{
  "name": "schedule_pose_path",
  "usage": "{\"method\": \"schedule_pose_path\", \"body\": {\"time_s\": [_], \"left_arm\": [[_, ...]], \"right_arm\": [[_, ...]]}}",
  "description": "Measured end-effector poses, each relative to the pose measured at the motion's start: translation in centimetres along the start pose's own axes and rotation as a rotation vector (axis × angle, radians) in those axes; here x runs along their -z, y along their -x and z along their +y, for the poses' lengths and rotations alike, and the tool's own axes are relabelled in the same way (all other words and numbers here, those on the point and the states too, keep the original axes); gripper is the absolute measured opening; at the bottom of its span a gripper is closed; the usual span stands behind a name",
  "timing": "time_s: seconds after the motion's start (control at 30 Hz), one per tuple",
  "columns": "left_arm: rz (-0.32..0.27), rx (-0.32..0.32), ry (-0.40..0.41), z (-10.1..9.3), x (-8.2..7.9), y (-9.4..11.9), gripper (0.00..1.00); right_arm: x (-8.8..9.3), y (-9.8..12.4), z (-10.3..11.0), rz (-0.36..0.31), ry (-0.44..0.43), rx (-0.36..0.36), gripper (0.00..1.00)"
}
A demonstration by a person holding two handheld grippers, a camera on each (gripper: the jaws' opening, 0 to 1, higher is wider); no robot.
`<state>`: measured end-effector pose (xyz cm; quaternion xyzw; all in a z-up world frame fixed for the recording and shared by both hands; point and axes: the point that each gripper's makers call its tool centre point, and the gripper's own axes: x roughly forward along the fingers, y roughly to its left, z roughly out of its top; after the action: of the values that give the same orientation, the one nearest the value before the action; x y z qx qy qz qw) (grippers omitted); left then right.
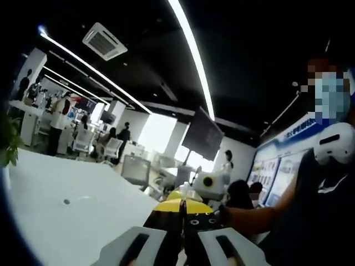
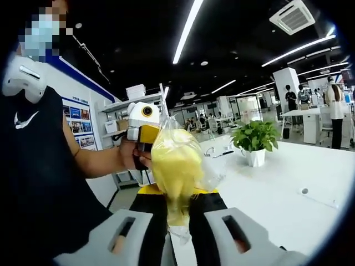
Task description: Compare the silicone blocks by pressing each to a similar depth, holding the contact briefly, and releasing to observe deformation and rebound differences across the visible hardness samples.
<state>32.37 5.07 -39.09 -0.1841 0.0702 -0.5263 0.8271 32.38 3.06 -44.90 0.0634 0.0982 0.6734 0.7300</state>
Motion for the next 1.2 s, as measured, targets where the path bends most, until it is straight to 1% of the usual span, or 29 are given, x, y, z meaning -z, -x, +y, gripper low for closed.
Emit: {"method": "schedule_pose_path", "body": {"time_s": [0.23,0.5,0.8,0.97,1.2], "left_arm": [[0.017,-0.022,-0.005,0.4,0.4,0.0,0.0],[0.044,-0.047,-0.06,0.6,1.0,0.2,0.0],[0.051,-0.065,-0.103,1.2,1.3,0.3,0.0],[0.06,-0.058,-0.114,1.3,1.5,0.3,0.0],[0.058,-0.051,-0.116,1.4,1.8,0.1,0.0]], "right_arm": [[0.4,-0.1,-0.1,0.027,-0.011,0.014,0.05],[1.0,-0.2,0.0,0.065,-0.03,0.007,0.02],[1.4,-0.4,-0.2,0.072,-0.042,0.011,0.01],[1.5,-0.3,-0.2,0.08,-0.043,0.006,0.0],[1.7,-0.2,-0.4,0.089,-0.042,0.007,0.0]]}}
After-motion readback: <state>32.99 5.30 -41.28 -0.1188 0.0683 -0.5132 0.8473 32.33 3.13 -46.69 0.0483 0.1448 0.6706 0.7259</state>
